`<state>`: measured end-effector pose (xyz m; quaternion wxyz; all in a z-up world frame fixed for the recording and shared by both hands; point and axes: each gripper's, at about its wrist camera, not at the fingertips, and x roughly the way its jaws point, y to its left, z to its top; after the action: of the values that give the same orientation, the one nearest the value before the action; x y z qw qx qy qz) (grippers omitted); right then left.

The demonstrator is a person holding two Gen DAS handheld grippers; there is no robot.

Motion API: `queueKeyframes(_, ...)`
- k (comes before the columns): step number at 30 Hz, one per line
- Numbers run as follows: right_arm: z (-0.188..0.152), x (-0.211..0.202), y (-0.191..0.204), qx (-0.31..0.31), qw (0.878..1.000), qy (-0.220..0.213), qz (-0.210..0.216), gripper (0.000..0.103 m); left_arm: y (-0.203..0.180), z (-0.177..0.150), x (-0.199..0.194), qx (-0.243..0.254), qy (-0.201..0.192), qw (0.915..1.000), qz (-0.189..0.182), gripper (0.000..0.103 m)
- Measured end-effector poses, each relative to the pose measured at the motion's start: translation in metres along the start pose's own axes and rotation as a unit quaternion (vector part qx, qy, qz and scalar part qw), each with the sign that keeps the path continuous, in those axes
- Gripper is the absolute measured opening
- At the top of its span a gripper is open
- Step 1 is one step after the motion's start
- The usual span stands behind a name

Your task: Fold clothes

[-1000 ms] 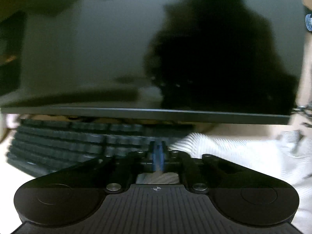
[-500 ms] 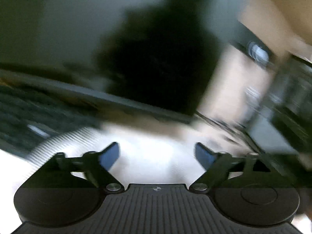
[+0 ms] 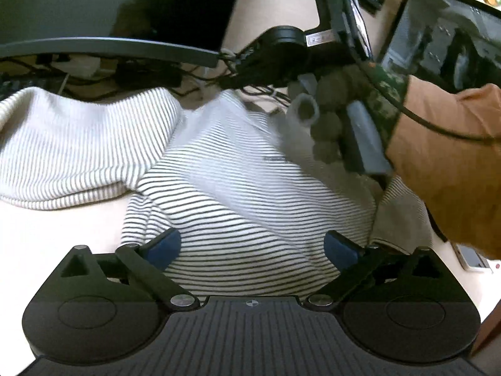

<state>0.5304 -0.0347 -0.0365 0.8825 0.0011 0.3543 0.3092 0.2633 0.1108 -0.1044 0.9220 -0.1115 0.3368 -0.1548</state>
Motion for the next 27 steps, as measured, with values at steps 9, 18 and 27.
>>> queueKeyframes(9,-0.010,-0.043,-0.020,-0.051,0.997,-0.021,-0.045,0.001,-0.001,-0.005,-0.003,0.003,-0.004,0.9999,0.010,0.103)
queueKeyframes(18,-0.109,-0.113,-0.004,-0.136,0.980,0.068,-0.131,0.036,0.001,0.001,-0.003,0.036,0.012,0.9992,0.014,0.103)
queueKeyframes(27,-0.133,-0.199,0.000,-0.028,0.977,-0.014,-0.212,0.050,0.004,0.000,-0.006,0.052,0.019,0.9984,0.005,0.103)
